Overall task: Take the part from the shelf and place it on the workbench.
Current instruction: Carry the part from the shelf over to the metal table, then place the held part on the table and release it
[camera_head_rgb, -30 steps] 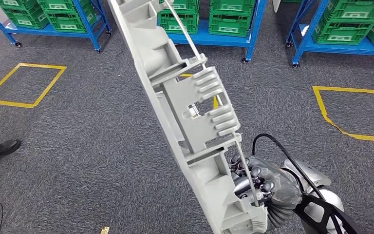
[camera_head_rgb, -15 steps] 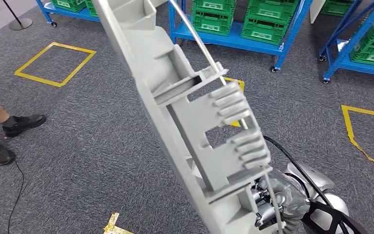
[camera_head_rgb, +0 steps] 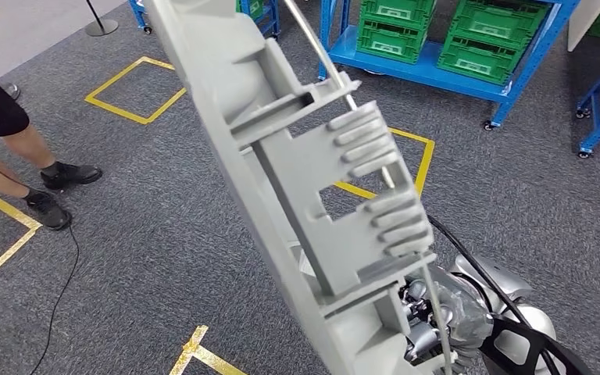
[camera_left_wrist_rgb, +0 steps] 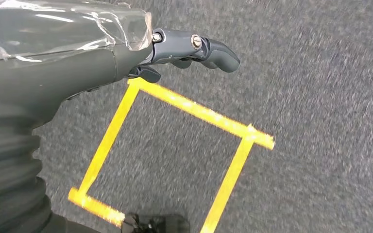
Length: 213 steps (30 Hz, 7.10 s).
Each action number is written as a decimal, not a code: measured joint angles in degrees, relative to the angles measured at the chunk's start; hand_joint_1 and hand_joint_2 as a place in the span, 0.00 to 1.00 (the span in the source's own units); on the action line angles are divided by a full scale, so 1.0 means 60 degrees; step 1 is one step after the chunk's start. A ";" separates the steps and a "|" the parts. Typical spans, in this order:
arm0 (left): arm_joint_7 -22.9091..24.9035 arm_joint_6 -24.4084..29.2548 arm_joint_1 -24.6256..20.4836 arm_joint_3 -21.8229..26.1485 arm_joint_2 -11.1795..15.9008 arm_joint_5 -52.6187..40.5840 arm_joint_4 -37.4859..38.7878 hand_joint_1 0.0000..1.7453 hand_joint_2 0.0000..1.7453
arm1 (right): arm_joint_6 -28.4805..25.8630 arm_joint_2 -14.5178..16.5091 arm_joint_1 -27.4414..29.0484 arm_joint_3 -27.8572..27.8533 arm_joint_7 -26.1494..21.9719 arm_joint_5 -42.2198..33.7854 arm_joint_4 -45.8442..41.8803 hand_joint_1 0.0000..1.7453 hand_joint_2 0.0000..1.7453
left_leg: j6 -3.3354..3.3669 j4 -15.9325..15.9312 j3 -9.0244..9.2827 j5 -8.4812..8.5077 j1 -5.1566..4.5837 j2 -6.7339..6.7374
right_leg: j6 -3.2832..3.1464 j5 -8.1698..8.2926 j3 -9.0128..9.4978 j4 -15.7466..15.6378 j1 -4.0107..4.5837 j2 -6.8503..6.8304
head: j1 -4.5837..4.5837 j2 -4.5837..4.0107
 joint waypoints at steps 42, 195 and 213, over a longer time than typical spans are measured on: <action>-0.0187 -0.0380 -0.0011 0.0095 0.0275 0.0290 0.0545 0.00 1.00 | 0.0080 0.0040 -0.0218 0.0225 0.0046 -0.0026 0.0138 0.98 1.00 | 0.0485 -0.2740 0.1375 0.1272 -0.0136 0.0245 | 0.0115 -0.0397 0.0021 0.0332 0.0181 -0.0500 | 0.0056 0.0001; -0.0410 -0.0516 -0.0100 0.0205 0.0813 -0.0309 0.1073 0.00 1.00 | 0.1092 0.0631 0.0116 -0.0809 -0.0489 -0.1635 0.0308 0.98 1.00 | 0.0765 -0.2650 0.1307 0.1315 -0.0336 0.0504 | -0.0050 -0.0322 0.0124 0.0217 0.0406 -0.0676 | 0.0027 -0.0004; 0.0469 -0.1287 -0.0178 0.1097 0.0687 0.0025 0.1058 0.00 1.00 | 0.1144 0.0677 0.0125 -0.0739 -0.0492 -0.1585 0.0398 0.98 1.00 | 0.0052 -0.0702 0.0247 0.0433 0.0020 -0.0149 | 0.0074 0.0053 0.0001 0.0043 -0.0070 0.0200 | -0.0003 -0.0004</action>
